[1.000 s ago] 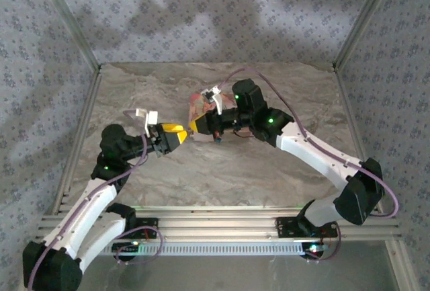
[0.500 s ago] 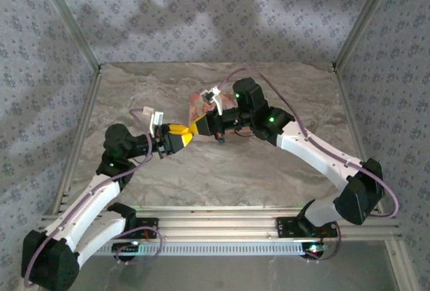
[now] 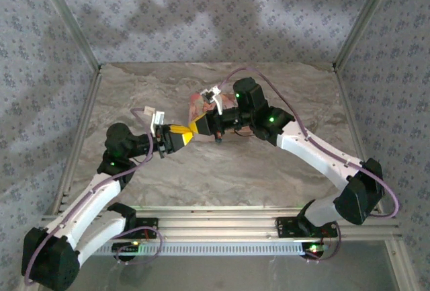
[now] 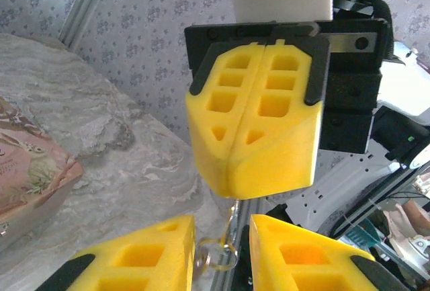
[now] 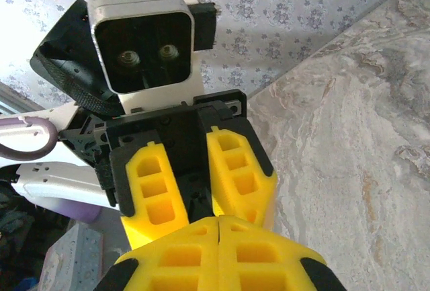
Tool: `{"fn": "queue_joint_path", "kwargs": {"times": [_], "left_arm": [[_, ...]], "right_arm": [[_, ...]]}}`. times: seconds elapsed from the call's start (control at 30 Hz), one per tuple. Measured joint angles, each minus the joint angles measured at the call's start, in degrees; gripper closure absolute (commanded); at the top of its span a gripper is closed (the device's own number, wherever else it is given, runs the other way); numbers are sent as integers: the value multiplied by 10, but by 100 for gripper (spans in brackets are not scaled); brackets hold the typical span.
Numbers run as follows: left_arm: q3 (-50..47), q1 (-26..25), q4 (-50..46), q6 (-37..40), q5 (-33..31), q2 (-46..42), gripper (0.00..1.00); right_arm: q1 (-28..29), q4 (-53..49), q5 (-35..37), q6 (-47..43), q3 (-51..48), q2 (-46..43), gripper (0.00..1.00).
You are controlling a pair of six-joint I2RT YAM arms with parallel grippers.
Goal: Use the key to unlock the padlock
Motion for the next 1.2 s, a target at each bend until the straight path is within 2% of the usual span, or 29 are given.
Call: {"fn": "queue_joint_path", "kwargs": {"times": [0.13, 0.27, 0.5, 0.53, 0.6, 0.63, 0.7, 0.93, 1.07, 1.2], "left_arm": [[0, 0, 0, 0, 0, 6, 78], [0, 0, 2, 1, 2, 6, 100], [0, -2, 6, 0, 6, 6, 100], [0, -2, 6, 0, 5, 6, 100], [0, -2, -1, 3, -1, 3, 100], [0, -3, -7, 5, -6, 1, 100], [0, -2, -29, 17, -15, -7, 100], [0, -2, -170, 94, -73, -41, 100], [0, -2, -257, 135, -118, -42, 100], [-6, -2, -318, 158, -162, -41, 100]], "right_arm": [[0, 1, 0, 0, 0, 0, 100], [0, 1, 3, 0, 0, 0, 100], [-2, 4, 5, 0, -2, 0, 100], [-2, 5, 7, 2, -3, -1, 95], [-2, 9, 16, 8, -7, -3, 68], [-2, 10, 26, 13, -11, -5, 58], [-7, 11, 49, 24, -20, -13, 47], [-48, -11, 207, 64, -89, -67, 44], [-17, -41, 330, 90, -138, -54, 46], [23, -60, 430, 127, -167, 12, 48]]}}
